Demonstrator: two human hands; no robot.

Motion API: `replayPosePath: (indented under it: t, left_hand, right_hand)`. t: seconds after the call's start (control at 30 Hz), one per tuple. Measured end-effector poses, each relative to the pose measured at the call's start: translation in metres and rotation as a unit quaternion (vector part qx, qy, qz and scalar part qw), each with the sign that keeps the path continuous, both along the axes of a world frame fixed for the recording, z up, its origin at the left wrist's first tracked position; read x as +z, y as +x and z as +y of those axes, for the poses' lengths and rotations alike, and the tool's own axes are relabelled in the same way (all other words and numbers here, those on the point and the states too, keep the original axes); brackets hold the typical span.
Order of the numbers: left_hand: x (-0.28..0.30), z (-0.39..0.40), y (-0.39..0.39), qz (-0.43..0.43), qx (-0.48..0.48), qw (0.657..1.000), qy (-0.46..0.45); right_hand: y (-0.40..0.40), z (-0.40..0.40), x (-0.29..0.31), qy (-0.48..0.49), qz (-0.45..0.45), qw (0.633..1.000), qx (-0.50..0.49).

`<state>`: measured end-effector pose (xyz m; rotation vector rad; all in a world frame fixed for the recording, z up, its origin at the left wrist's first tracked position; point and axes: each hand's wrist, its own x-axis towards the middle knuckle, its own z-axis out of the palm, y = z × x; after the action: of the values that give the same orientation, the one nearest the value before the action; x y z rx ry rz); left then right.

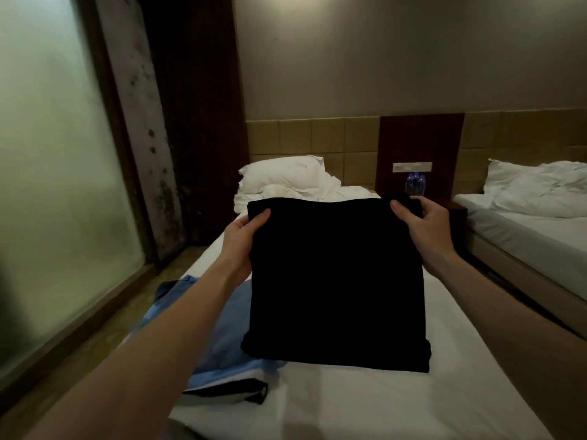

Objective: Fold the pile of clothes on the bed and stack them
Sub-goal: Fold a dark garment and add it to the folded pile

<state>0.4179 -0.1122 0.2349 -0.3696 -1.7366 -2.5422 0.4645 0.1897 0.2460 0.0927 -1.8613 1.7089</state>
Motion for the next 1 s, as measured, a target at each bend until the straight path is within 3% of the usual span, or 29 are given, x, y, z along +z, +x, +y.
replayPosePath:
  t: [0.2,0.47,0.6,0.7,0.8,0.87,0.93,1.0]
  left_hand:
    - [0.036,-0.074,0.012,0.021,0.065,0.998,-0.012]
    - [0.017,-0.189,-0.005,-0.045,0.165,0.985,-0.035]
    - [-0.009,-0.224,-0.046,-0.093,0.200,0.974,-0.059]
    - [-0.036,-0.235,-0.103,-0.128,0.250,0.949,-0.145]
    - [-0.065,-0.227,-0.155,-0.149,0.305,0.883,-0.324]
    - [-0.091,-0.208,-0.170,-0.119,0.300,0.848,-0.421]
    - [-0.121,-0.188,-0.172,-0.021,0.276,0.819,-0.503]
    - [-0.153,-0.174,-0.170,0.097,0.176,0.777,-0.596]
  right_hand:
    - [-0.014,-0.071,0.020,-0.049,0.005,0.998,0.041]
    - [-0.086,-0.188,-0.013,-0.061,-0.081,0.987,0.123]
    - [-0.133,-0.229,-0.048,-0.026,-0.117,0.989,0.091]
    - [-0.177,-0.244,-0.075,0.010,-0.166,0.985,0.050]
    - [-0.211,-0.254,-0.107,0.115,-0.233,0.965,0.020]
    - [-0.223,-0.260,-0.135,0.240,-0.252,0.937,0.040]
    - [-0.228,-0.267,-0.165,0.376,-0.235,0.893,0.074]
    - [-0.226,-0.272,-0.192,0.506,-0.206,0.831,0.102]
